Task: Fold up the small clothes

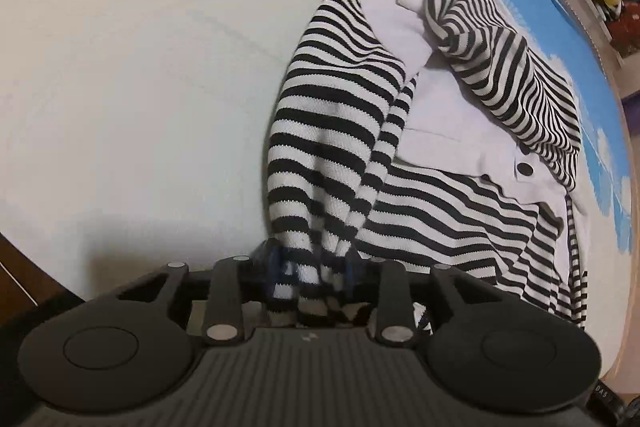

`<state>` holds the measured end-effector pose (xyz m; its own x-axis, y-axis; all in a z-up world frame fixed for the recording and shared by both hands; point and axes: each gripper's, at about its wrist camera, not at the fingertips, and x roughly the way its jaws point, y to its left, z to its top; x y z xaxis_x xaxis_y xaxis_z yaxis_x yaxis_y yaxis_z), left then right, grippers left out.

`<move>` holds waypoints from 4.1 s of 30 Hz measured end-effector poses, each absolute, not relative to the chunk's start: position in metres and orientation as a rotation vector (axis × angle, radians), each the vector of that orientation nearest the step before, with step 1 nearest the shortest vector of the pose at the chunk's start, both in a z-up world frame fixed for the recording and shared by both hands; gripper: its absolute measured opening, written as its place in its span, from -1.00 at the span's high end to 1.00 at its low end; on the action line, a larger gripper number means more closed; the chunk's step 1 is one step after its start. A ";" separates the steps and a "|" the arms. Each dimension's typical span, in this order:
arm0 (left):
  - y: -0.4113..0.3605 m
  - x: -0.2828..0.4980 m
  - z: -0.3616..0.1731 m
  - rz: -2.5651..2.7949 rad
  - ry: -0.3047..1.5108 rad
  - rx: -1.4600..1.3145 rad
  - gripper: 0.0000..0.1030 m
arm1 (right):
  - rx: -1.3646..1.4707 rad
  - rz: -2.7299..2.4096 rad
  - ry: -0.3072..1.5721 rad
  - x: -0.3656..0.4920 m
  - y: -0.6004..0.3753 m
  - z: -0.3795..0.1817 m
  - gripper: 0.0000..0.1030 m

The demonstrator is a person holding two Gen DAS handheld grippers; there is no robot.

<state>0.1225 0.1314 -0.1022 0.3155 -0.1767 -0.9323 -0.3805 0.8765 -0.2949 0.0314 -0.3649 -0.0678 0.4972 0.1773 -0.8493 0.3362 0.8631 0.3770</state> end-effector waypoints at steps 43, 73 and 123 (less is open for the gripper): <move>0.107 0.118 -0.095 0.066 1.189 -0.294 0.82 | 0.361 -0.046 0.972 0.028 -0.347 -0.050 0.92; 0.159 0.174 0.013 -0.184 1.033 -0.692 0.73 | 0.572 0.081 0.701 0.074 -0.407 0.088 0.91; 0.161 0.284 -0.046 0.071 1.042 -0.172 -0.06 | 0.228 -0.028 0.845 0.277 -0.362 -0.022 0.16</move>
<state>0.2839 0.1611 -0.0461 0.5038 -0.0228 -0.8635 -0.1401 0.9843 -0.1077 0.2772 -0.3620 -0.0223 0.6652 0.0657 -0.7438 0.1146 0.9753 0.1886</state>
